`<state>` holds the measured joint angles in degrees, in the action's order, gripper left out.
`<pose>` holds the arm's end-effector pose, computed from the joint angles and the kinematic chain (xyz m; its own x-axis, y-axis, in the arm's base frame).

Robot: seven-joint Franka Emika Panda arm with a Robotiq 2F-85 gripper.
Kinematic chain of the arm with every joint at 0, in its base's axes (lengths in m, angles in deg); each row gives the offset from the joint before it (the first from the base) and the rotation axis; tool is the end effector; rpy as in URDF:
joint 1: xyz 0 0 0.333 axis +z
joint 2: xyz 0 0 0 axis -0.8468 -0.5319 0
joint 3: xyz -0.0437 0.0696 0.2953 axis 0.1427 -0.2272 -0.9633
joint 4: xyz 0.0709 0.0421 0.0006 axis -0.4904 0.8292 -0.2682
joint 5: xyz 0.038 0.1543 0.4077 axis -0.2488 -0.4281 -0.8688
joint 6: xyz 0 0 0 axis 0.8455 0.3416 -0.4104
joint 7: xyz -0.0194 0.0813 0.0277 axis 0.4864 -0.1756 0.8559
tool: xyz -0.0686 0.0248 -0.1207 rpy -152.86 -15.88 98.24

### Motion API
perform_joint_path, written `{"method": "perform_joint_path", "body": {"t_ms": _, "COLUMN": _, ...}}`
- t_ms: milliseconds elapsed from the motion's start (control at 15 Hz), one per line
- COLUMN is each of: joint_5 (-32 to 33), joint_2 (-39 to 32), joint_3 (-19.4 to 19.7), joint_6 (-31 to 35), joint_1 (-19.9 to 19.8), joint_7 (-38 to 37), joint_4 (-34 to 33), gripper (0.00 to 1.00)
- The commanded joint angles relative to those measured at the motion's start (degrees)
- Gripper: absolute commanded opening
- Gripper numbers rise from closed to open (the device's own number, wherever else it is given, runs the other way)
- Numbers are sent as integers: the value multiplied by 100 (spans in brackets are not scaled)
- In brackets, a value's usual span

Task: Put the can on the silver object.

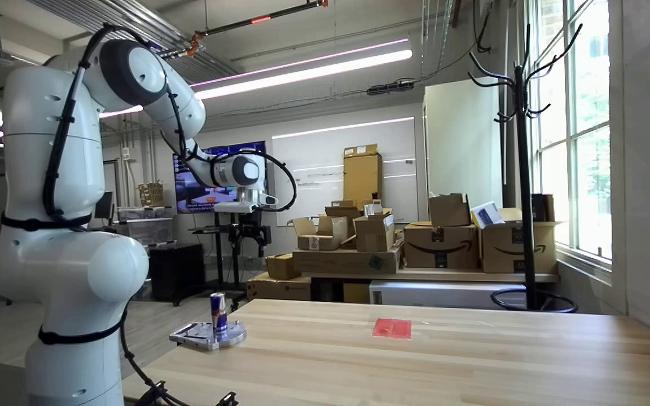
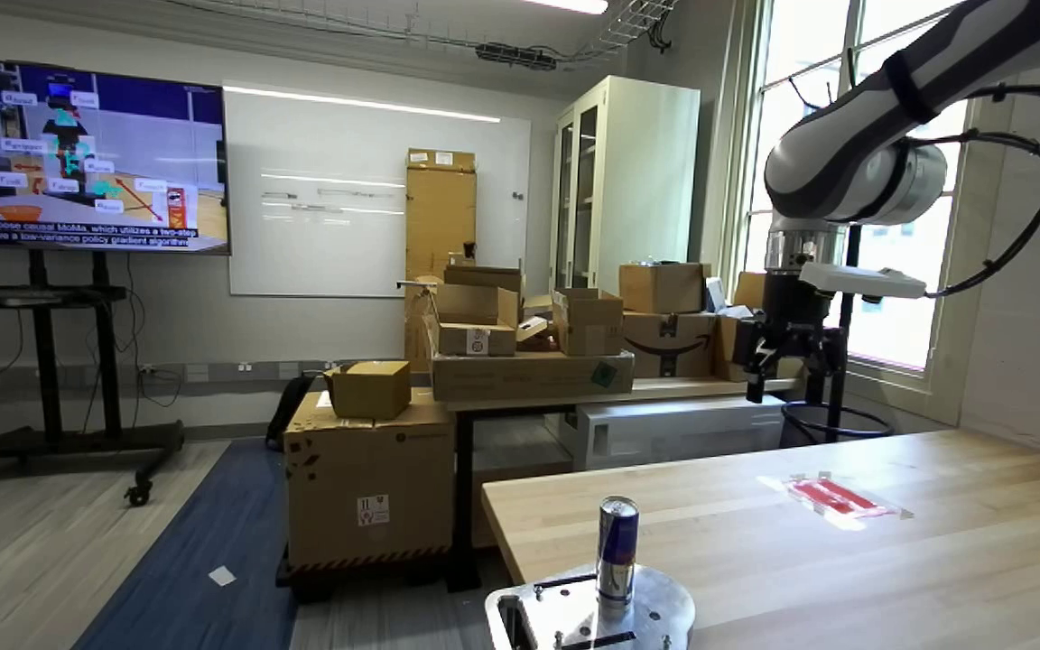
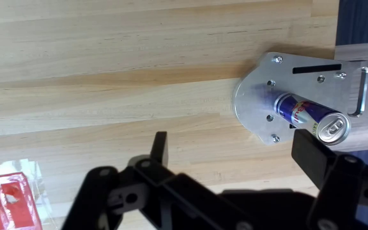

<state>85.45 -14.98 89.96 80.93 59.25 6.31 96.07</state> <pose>0.5703 0.0041 0.3413 0.9988 -0.0152 -0.0472 -0.0176 -0.9986 -0.0504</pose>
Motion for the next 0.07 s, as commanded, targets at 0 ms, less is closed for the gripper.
{"method": "perform_joint_path", "body": {"t_ms": 0, "joint_5": 1, "joint_2": 0, "joint_3": -52, "joint_6": -18, "joint_1": -53, "joint_7": 1, "joint_4": -12, "gripper": 100}}
